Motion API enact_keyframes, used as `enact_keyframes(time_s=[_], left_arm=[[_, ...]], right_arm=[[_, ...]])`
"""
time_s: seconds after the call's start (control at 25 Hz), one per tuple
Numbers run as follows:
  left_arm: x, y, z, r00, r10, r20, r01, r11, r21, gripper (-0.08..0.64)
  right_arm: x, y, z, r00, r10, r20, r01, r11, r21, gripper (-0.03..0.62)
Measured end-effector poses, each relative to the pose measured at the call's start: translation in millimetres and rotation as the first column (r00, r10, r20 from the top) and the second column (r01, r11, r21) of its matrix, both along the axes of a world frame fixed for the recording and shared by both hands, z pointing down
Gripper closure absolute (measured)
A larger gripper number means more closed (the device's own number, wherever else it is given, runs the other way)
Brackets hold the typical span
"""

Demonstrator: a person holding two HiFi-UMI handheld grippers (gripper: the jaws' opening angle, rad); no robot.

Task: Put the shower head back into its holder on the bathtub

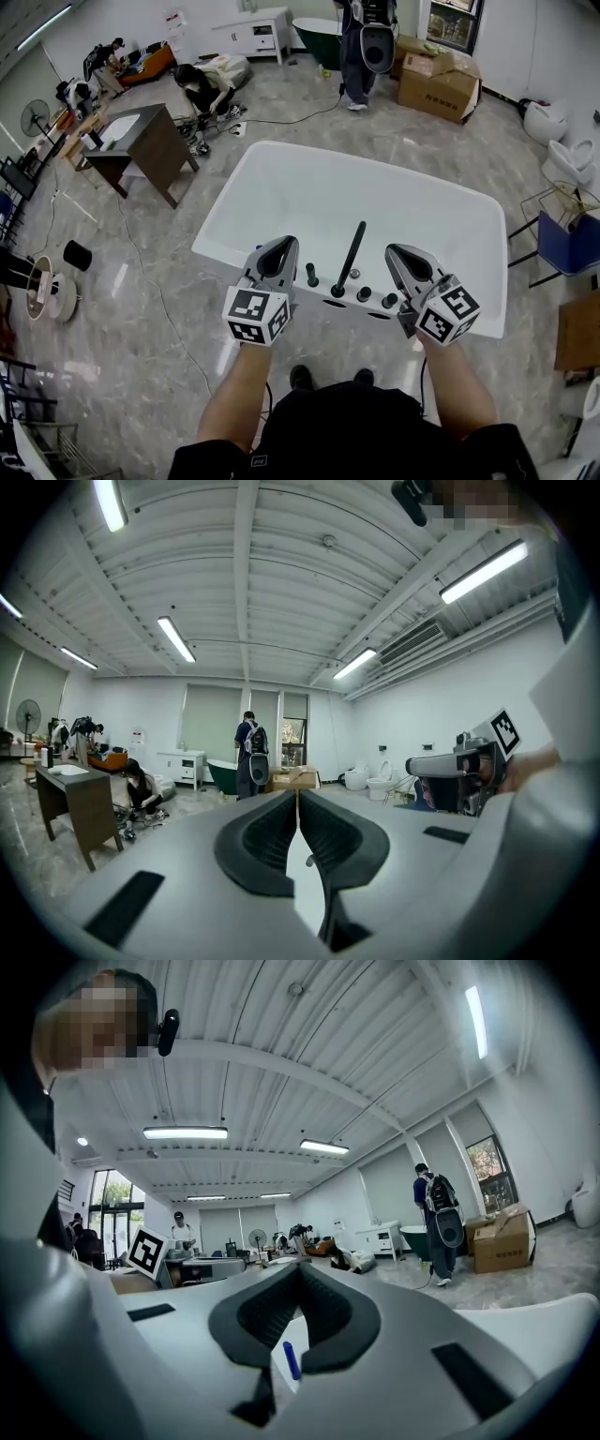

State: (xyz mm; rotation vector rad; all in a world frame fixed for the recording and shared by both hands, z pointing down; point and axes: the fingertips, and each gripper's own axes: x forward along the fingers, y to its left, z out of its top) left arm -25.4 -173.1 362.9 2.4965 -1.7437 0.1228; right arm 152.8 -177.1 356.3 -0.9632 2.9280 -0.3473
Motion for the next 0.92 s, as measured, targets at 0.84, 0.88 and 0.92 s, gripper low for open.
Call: enact_keyframes(time_s=[0.84,0.88,0.92], left_arm=[[-16.3,1.6,-9.1,0.999,-0.018,0.028,0.017,1.000,0.019,0.537],[-15.8,1.9,-8.2,0.999,-0.016,0.028,0.016,1.000,0.018,0.537],[-15.3,2.3,-7.2,0.999,-0.014,0.028,0.014,1.000,0.017,0.537]], right_arm=[[-13.9,2.6,-5.6,1.000,-0.010,0.011,0.010,1.000,-0.005,0.580],[-12.9,2.9,-4.3,1.000,-0.008,0.012,0.008,1.000,-0.007,0.580],[-11.9,3.2,-2.9,1.000,-0.005,0.013,0.006,1.000,-0.008,0.580]])
